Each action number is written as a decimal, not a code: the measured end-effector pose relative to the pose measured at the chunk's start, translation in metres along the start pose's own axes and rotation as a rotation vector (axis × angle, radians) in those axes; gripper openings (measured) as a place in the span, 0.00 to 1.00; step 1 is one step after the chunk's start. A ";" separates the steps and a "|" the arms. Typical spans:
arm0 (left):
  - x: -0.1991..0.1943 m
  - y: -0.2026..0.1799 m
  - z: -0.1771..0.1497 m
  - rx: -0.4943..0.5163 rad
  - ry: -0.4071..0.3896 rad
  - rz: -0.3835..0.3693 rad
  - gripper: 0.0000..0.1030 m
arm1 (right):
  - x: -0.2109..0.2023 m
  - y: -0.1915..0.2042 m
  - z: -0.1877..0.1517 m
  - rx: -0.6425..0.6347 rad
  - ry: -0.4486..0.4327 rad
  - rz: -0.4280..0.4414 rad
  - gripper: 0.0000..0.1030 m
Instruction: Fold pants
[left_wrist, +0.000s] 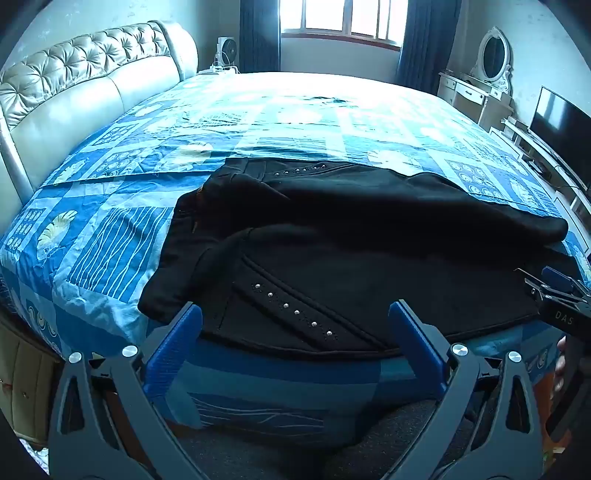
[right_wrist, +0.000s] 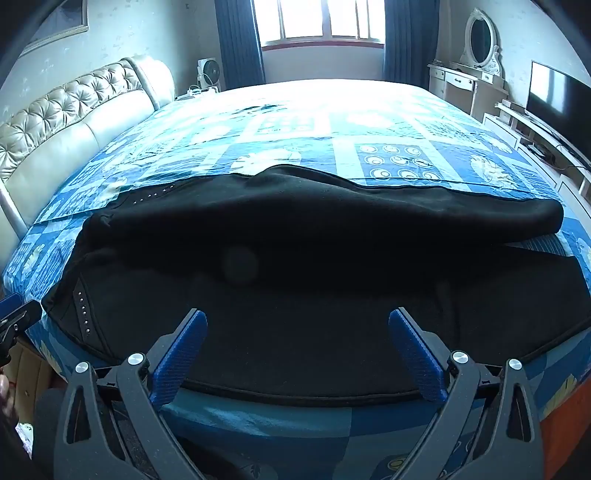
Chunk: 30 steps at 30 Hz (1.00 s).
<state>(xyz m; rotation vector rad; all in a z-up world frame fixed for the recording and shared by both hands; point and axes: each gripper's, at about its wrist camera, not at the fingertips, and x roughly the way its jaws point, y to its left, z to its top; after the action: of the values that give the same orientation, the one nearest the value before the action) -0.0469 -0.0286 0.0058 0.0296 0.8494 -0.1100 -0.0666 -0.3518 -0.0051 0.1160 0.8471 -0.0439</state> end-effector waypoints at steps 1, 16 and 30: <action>0.000 -0.001 0.000 0.006 -0.001 -0.001 0.98 | 0.001 0.000 0.000 -0.001 0.001 0.000 0.95; 0.002 0.000 -0.001 0.001 0.005 0.005 0.98 | 0.009 -0.002 0.001 -0.001 0.005 0.004 0.95; 0.004 -0.002 -0.003 0.004 0.014 0.005 0.98 | 0.009 0.002 -0.005 0.001 0.053 0.012 0.95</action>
<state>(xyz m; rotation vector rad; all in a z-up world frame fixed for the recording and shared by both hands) -0.0468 -0.0309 0.0013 0.0363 0.8632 -0.1067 -0.0647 -0.3490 -0.0147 0.1238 0.8991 -0.0302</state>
